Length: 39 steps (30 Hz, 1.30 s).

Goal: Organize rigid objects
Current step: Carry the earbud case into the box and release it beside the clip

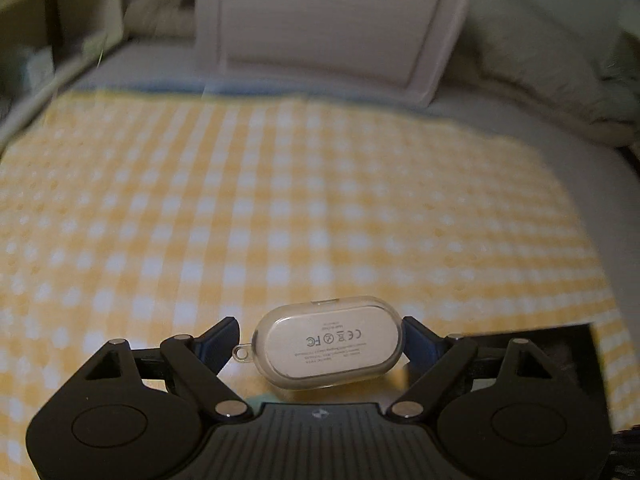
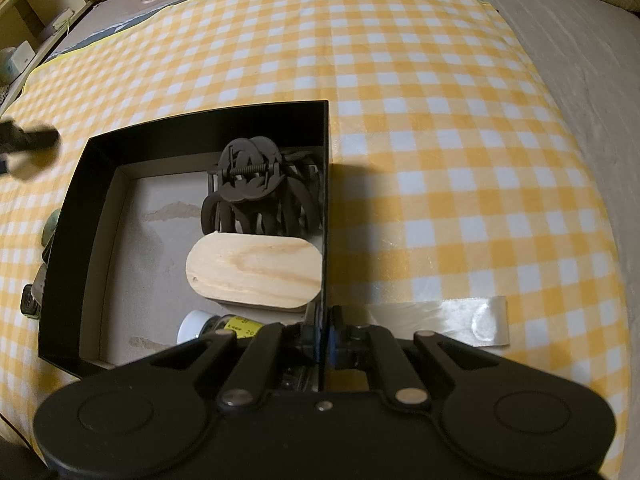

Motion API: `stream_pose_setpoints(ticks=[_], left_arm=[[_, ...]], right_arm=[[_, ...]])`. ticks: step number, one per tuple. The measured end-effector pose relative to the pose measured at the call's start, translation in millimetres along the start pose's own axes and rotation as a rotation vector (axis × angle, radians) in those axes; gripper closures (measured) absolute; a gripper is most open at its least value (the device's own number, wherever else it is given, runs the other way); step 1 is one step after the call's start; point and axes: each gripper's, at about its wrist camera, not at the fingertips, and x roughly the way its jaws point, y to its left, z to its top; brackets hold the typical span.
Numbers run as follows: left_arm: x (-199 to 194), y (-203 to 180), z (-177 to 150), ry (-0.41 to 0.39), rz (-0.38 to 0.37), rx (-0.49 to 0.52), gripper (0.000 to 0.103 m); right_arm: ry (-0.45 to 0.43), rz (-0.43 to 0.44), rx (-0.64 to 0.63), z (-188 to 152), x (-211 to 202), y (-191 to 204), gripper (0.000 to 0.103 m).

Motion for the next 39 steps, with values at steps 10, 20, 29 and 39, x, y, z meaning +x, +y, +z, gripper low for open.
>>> stream_pose_setpoints(ticks=[10, 20, 29, 39], left_arm=[[-33, -73, -3, -0.016, -0.196, 0.107, 0.016], [9, -123, -29, 0.097, -0.182, 0.161, 0.016], [33, -127, -32, 0.09, -0.113, 0.183, 0.016], [37, -125, -35, 0.093, -0.143, 0.179, 0.007]], right_arm=[[0.0, 0.0, 0.0, 0, 0, 0, 0.098], [0.0, 0.001, -0.001, 0, 0, 0, 0.098], [-0.001, 0.004, 0.0, 0, 0, 0, 0.098], [0.0, 0.005, -0.001, 1, 0, 0, 0.098]])
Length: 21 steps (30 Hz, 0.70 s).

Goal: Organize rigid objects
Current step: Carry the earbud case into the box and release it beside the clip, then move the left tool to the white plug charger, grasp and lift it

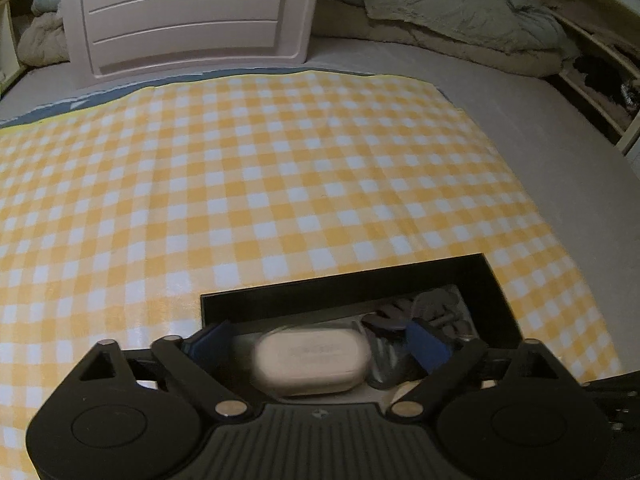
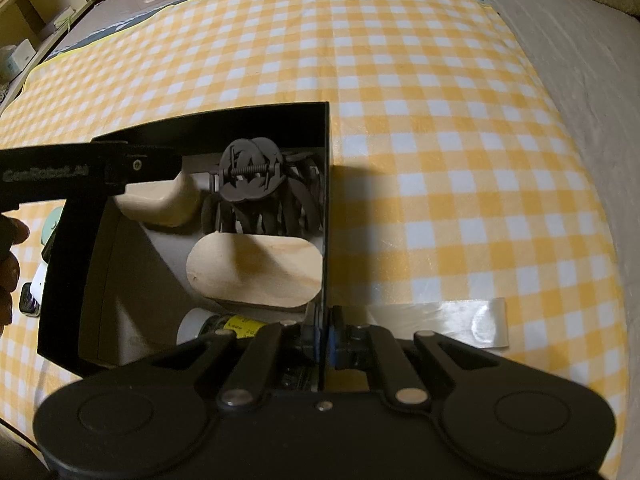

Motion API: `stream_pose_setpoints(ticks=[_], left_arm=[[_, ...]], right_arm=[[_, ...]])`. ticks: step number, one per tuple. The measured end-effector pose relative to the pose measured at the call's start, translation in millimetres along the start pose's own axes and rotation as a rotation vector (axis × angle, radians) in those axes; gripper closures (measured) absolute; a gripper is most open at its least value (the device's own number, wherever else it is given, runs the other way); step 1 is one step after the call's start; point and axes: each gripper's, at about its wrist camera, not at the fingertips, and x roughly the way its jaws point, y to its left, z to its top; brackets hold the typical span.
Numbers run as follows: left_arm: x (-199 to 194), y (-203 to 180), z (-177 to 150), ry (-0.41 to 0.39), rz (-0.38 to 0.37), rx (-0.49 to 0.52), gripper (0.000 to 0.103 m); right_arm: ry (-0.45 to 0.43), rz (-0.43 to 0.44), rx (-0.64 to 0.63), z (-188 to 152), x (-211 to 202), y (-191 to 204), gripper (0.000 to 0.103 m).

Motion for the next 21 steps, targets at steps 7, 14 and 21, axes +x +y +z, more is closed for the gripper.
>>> stream_pose_setpoints(ticks=[7, 14, 21], left_arm=[[-17, -1, -1, -0.012, -0.01, 0.035, 0.007], [-40, -3, 1, -0.036, -0.018, 0.088, 0.007], [-65, 10, 3, -0.02, -0.073, 0.054, 0.007]], right_arm=[[0.0, -0.003, -0.001, 1, -1, 2, 0.098], [0.0, -0.002, -0.003, 1, 0, 1, 0.098], [0.0, -0.002, -0.002, 1, 0, 1, 0.098]])
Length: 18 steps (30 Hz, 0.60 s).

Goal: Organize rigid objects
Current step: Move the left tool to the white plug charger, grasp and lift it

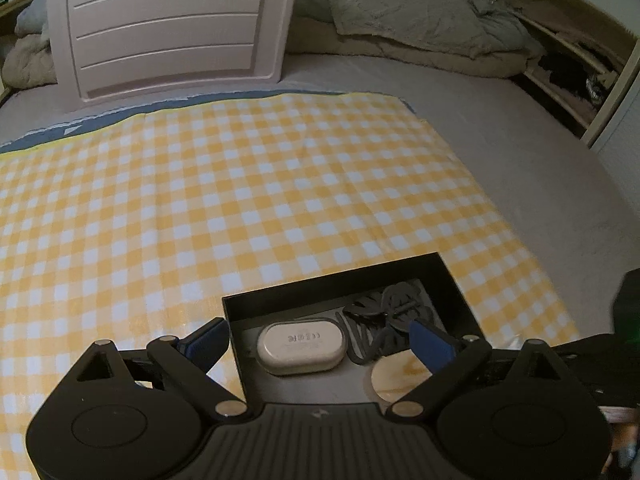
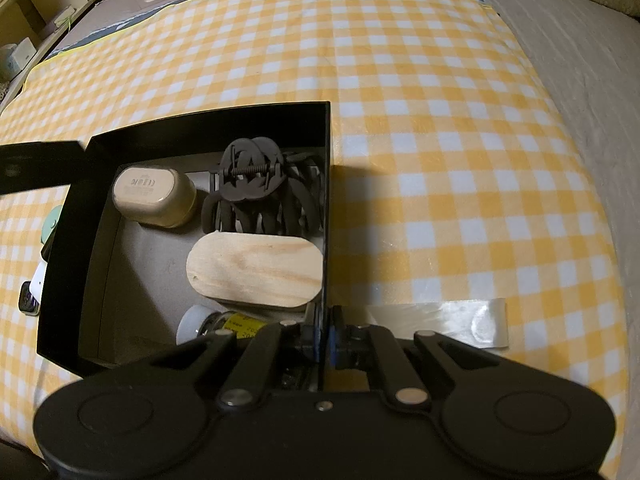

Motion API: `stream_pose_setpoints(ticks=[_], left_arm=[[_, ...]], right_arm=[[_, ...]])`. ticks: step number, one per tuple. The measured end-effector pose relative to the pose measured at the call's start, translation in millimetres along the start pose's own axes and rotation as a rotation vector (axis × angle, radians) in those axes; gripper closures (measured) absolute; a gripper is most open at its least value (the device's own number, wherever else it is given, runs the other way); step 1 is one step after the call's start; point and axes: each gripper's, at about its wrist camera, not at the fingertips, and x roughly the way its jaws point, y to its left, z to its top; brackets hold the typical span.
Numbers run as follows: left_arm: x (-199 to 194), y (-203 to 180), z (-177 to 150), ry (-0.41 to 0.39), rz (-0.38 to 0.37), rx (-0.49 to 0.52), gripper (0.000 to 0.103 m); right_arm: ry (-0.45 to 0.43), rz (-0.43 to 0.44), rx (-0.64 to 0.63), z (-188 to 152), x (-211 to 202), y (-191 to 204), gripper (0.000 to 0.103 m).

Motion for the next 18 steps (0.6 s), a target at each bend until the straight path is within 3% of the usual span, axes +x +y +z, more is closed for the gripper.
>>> stream_pose_setpoints(ticks=[10, 18], left_arm=[[-55, 18, -10, -0.066, 0.008, -0.014, 0.006], [-72, 42, -24, -0.092, 0.045, 0.0, 0.003]], right_arm=[[0.0, 0.0, 0.0, 0, 0, 0, 0.098], [-0.002, -0.001, -0.003, 1, 0, 2, 0.098]])
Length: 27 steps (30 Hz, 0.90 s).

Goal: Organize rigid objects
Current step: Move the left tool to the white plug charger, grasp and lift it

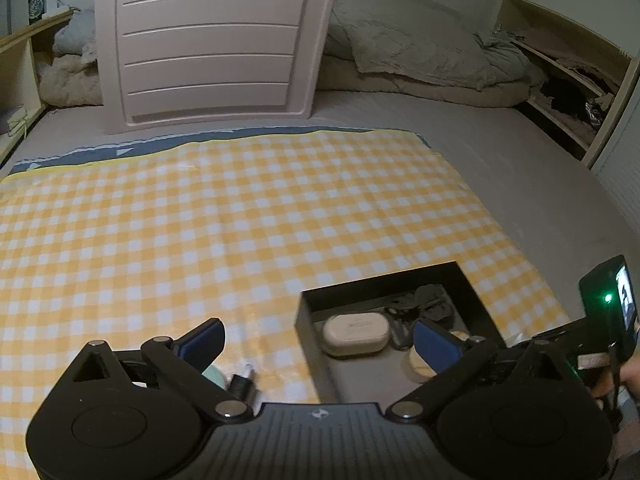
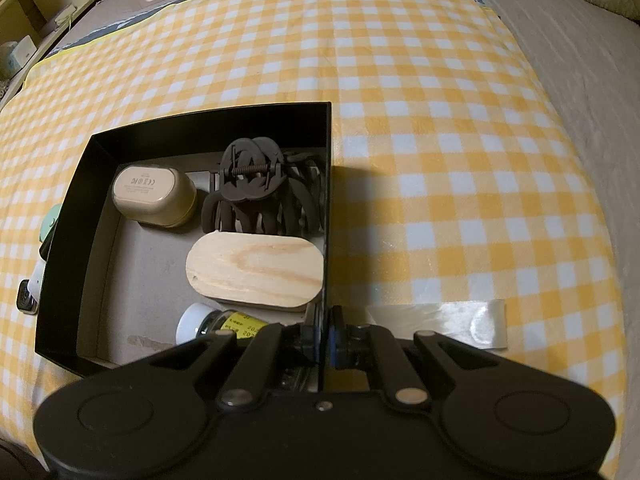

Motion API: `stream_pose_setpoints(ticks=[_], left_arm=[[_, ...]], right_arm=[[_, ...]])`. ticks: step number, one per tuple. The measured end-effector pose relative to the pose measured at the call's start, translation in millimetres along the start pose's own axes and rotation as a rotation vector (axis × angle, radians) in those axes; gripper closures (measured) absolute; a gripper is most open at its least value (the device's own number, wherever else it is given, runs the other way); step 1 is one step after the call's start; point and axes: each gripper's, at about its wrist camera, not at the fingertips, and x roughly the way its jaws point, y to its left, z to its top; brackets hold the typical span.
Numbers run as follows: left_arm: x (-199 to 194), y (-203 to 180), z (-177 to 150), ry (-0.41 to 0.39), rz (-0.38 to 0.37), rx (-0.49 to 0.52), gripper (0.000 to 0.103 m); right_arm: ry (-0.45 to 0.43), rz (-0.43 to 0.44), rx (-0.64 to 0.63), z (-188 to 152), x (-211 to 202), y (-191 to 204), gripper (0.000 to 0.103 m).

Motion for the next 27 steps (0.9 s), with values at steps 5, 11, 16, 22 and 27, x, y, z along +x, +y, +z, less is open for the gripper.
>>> stream_pose_setpoints(ticks=[5, 11, 16, 22, 27], left_arm=[[6, 21, -9, 0.055, 0.01, -0.01, 0.003], [33, 42, -30, 0.209, 0.018, -0.042, 0.019], [63, 55, -50, 0.346, 0.046, -0.022, 0.019], [93, 72, -67, 0.425, 0.078, -0.044, 0.02], [99, 80, -70, 0.43, 0.075, -0.098, 0.028]], right_arm=[[-0.001, -0.001, -0.004, 1, -1, 0, 0.098], [-0.001, -0.002, -0.004, 1, -1, 1, 0.098], [-0.002, -0.001, -0.004, 1, -1, 1, 0.098], [-0.001, -0.001, -0.004, 1, 0, 2, 0.098], [-0.001, -0.002, -0.005, 1, 0, 2, 0.098]])
